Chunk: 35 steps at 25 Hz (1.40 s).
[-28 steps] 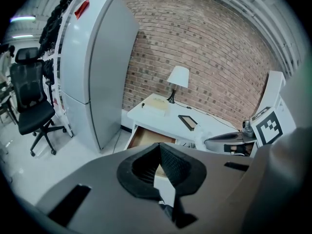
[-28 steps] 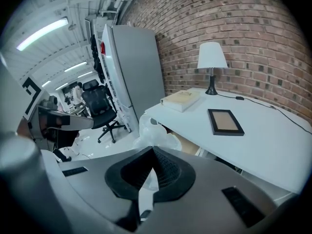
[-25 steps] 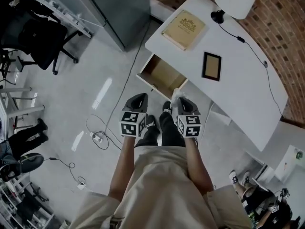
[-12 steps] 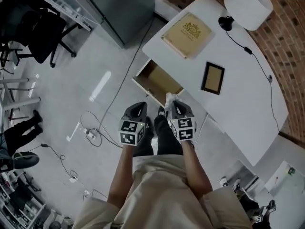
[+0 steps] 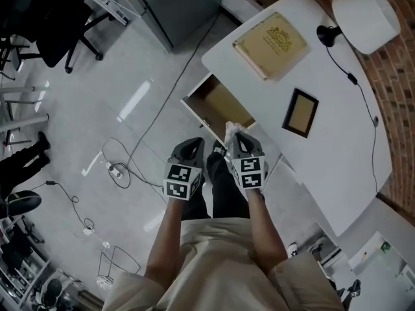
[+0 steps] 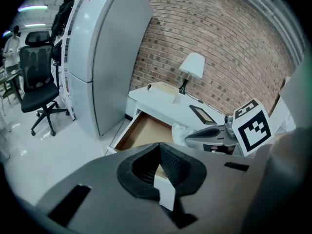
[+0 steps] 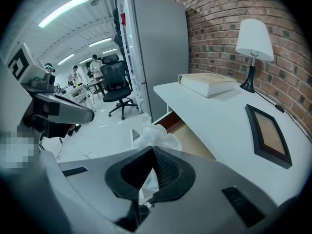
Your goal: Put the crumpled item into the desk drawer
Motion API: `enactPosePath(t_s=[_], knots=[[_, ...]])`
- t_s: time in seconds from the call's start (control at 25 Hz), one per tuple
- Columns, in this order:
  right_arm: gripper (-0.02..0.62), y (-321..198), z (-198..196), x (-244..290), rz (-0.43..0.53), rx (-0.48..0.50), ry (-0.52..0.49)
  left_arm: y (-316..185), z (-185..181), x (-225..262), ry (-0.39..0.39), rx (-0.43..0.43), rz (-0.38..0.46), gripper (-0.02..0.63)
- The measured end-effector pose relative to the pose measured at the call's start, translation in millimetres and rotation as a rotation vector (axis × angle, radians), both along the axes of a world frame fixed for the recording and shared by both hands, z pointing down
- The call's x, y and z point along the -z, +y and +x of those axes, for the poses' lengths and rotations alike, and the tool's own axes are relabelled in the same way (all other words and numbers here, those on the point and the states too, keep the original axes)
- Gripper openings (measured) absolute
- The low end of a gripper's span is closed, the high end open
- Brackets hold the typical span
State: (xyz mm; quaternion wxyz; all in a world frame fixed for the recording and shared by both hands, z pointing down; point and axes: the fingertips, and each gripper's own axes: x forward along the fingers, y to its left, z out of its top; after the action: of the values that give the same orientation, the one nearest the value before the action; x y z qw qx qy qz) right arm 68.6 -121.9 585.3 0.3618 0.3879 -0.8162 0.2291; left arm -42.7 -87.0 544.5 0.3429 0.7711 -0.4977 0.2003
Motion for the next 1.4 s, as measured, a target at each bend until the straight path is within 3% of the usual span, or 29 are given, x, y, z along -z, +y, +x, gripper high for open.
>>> enactPosePath(t_s=[0.2,0.44,0.8,1.4], knots=[[0.025,-9,-1,-21,-0.011,0.007,0.025,-1,4,-16,0.035,0.027,-0.01,0.015],[0.025,-23,-7,-35,0.017,0.04,0.048,-9,9,-28,0.013,-0.011,-0.009,0.015],[0.025,-44,-3,-73,0.008,0.033,0.068,-15,3,-57,0.003,0.01,-0.028,0.015],[0.025,-57,-19,-113,-0.007,0.116,0.087,-30,8,-98,0.015,0.057,-0.044,0.015]])
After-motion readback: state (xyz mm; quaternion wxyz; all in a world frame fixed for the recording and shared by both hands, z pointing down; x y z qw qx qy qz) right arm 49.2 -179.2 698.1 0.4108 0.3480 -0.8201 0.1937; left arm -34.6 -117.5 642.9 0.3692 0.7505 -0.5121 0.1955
